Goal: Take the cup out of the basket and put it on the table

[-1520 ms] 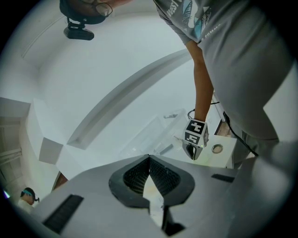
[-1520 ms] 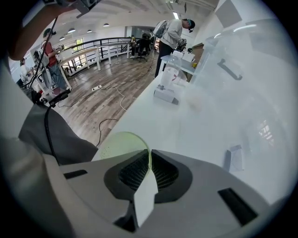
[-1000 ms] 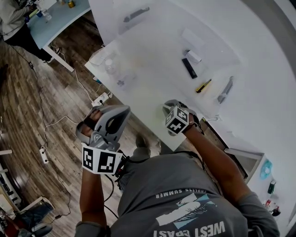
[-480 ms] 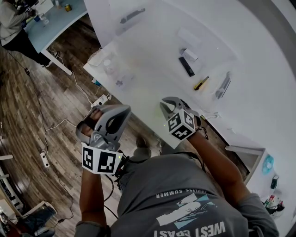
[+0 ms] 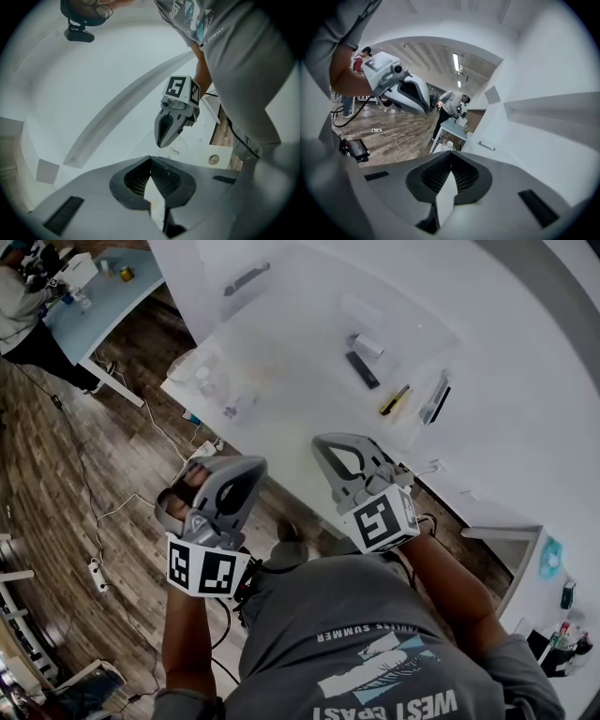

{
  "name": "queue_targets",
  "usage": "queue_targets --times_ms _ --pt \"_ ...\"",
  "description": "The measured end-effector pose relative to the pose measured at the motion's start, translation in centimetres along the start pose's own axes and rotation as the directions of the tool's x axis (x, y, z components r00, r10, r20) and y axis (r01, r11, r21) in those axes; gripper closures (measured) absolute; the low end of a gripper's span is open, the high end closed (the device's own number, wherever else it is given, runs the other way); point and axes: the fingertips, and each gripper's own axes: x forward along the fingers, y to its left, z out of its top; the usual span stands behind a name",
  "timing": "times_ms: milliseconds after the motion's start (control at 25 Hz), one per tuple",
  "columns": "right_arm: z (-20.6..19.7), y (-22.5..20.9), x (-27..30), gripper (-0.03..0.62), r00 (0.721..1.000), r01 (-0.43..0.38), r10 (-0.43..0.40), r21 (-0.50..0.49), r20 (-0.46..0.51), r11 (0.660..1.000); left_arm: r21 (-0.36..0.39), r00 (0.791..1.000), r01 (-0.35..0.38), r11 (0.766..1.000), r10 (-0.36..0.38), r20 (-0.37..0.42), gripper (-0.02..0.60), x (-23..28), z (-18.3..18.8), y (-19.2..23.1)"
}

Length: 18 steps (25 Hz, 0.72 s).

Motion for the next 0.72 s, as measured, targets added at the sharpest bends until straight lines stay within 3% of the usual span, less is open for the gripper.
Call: queue_targets --times_ms 360,720 --pt "3.9 0.6 -11.1 0.582 0.987 -0.008 0.014 -0.042 0.161 0.999 -0.014 1.0 -0.002 1.0 0.002 0.011 0.572 -0.1 7.0 -2.8" --pt "2.4 3.3 -21.6 0.583 0.98 0.025 -0.014 -0.051 0.197 0.998 0.049 1.0 0.014 0.999 -0.015 0.022 0.572 -1.4 14.6 -8.3"
